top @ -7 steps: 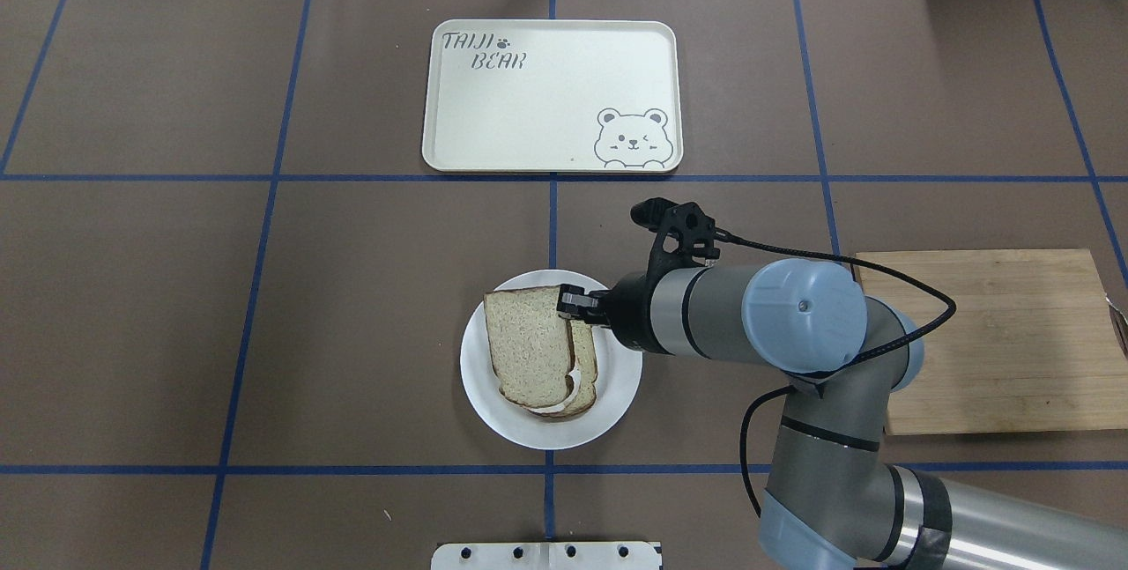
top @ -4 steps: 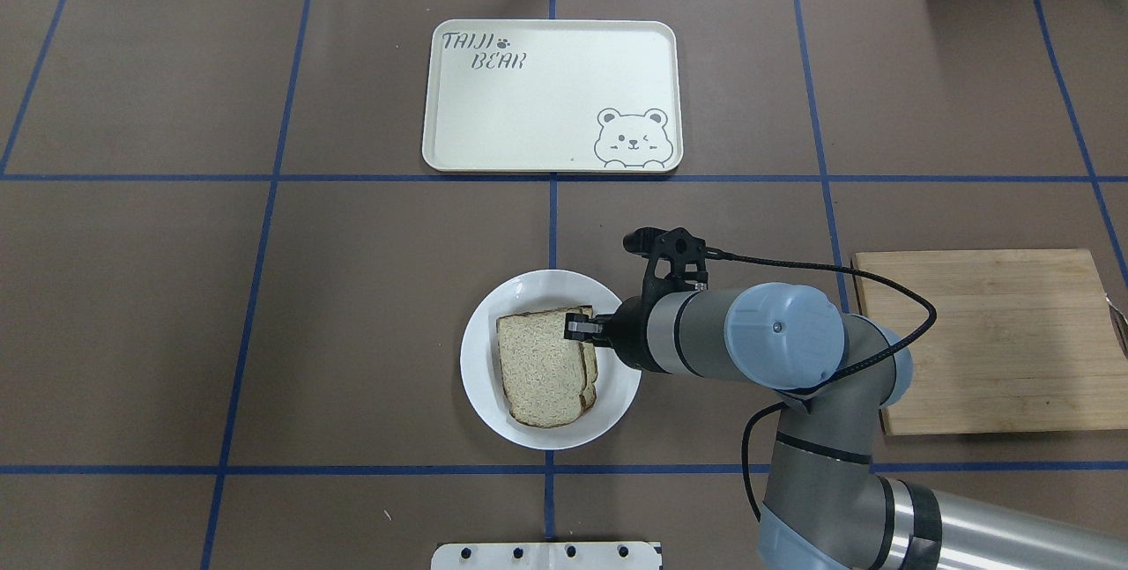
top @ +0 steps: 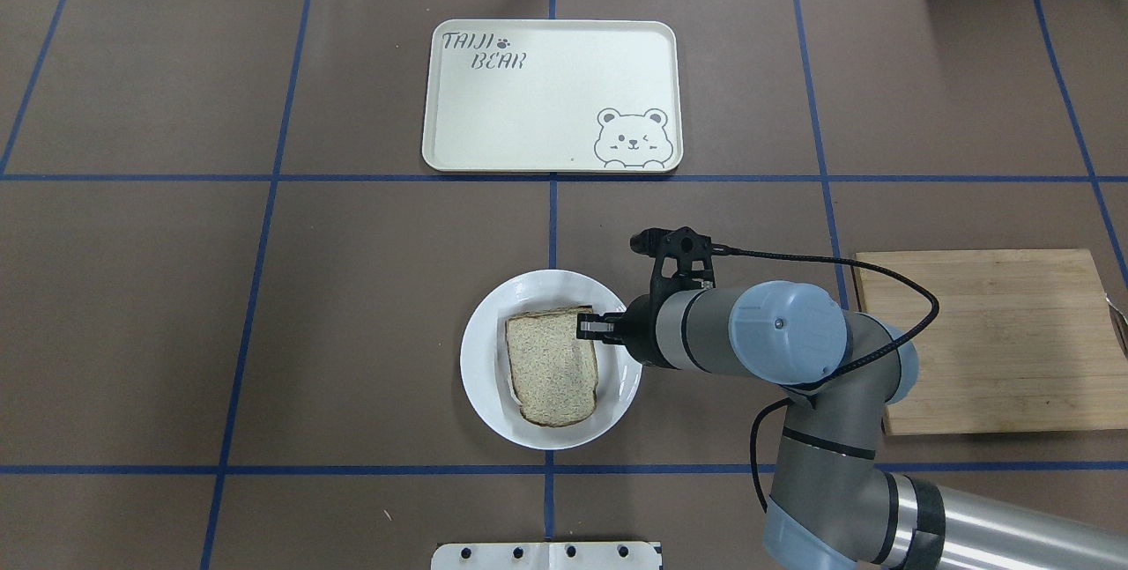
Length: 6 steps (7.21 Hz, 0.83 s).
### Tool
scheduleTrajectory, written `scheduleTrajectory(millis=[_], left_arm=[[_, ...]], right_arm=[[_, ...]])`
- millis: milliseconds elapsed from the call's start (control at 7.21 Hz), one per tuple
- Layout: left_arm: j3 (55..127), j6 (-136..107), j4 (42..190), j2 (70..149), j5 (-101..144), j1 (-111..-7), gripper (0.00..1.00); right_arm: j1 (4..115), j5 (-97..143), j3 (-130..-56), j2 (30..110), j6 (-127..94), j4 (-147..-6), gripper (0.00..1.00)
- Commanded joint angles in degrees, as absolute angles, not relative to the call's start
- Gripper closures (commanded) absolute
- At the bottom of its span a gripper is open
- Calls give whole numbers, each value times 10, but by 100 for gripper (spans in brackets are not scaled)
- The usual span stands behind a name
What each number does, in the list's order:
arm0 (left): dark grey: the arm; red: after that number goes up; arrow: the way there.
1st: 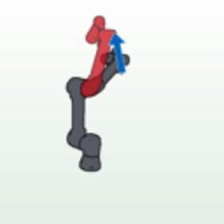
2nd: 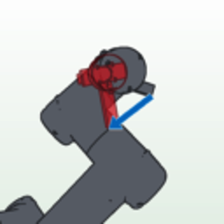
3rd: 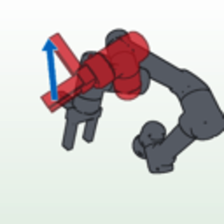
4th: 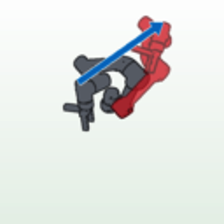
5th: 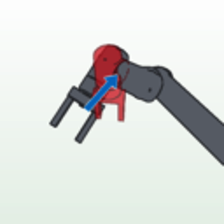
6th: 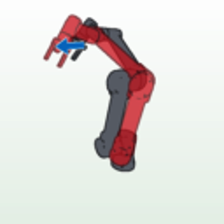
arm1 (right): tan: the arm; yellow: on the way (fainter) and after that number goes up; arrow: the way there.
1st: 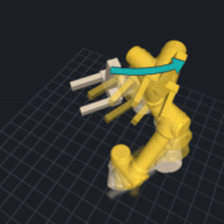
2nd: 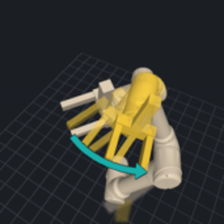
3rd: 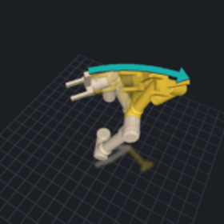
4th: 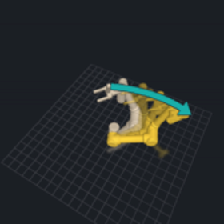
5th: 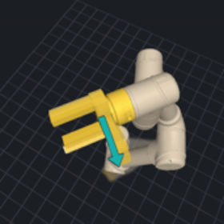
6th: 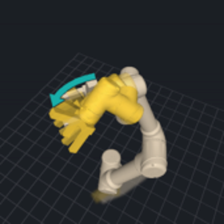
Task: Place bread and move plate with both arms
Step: 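Lower the bread onto the egg slice and open the right gripper, then withdraw the right gripper away from the plate while the left arm moves in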
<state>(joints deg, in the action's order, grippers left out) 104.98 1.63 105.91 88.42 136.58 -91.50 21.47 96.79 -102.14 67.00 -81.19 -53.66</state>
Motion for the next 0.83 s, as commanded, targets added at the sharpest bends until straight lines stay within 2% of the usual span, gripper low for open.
scheduleTrajectory(millis=[0, 416, 694], left_arm=[[1053, 15, 1059, 884, 1367, -915, 2], [1063, -42, 1085, 899, 1401, -903, 1], [1066, -233, 1164, 943, 1433, -792, 1]], right_arm=[[308, 1069, -1064, 659, -809, -638, 0], [475, 1179, -1064, 666, -683, -760, 0], [578, 1230, -1060, 754, -498, -780, 0]])
